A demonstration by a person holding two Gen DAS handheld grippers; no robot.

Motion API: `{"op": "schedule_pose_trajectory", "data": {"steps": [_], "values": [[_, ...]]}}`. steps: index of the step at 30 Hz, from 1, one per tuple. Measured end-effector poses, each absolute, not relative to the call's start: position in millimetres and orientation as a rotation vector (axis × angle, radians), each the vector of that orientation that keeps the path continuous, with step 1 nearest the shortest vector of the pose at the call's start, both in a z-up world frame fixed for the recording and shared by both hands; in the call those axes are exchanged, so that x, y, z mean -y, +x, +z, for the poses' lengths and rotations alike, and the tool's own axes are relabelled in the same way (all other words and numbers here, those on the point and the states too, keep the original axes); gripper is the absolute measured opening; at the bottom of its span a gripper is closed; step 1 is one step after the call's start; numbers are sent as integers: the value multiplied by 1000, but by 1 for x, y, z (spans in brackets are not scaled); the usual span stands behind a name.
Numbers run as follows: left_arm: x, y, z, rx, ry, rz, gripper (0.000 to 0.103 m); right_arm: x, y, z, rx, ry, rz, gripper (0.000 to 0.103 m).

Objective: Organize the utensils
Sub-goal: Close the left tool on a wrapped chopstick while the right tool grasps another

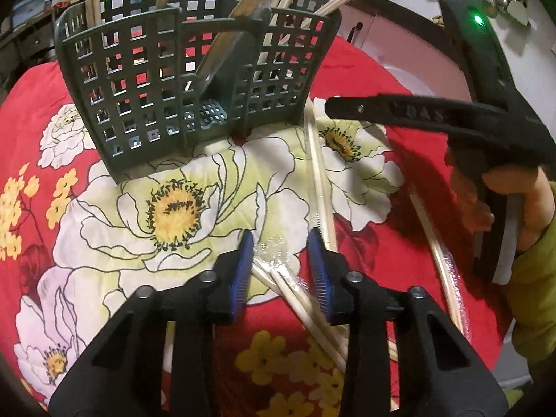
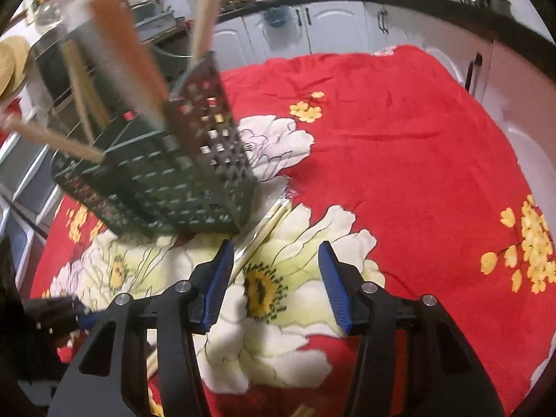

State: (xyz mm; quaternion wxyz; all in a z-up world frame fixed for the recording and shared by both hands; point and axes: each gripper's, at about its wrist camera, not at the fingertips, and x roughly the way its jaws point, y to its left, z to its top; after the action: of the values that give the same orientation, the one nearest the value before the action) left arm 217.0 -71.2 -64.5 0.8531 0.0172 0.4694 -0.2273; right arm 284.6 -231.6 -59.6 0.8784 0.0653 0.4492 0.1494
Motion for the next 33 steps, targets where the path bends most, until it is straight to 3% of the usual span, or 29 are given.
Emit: {"op": "schedule_pose_trajectory", "data": {"steps": [4,14,19,33], "values": [[65,225,-70,-997,-10,-483,11,226,293,-66,-967,147,320,47],[46,222,-72,-993,-59,-515,9,219,301,-75,-982,86,302,46],[31,219,-72,-992,-99,-533,7,228,298,-77,-989,74,280,26],[13,205,-52,-951,-179,-571,7,271,292,-76,-1022,409,356,9]]}}
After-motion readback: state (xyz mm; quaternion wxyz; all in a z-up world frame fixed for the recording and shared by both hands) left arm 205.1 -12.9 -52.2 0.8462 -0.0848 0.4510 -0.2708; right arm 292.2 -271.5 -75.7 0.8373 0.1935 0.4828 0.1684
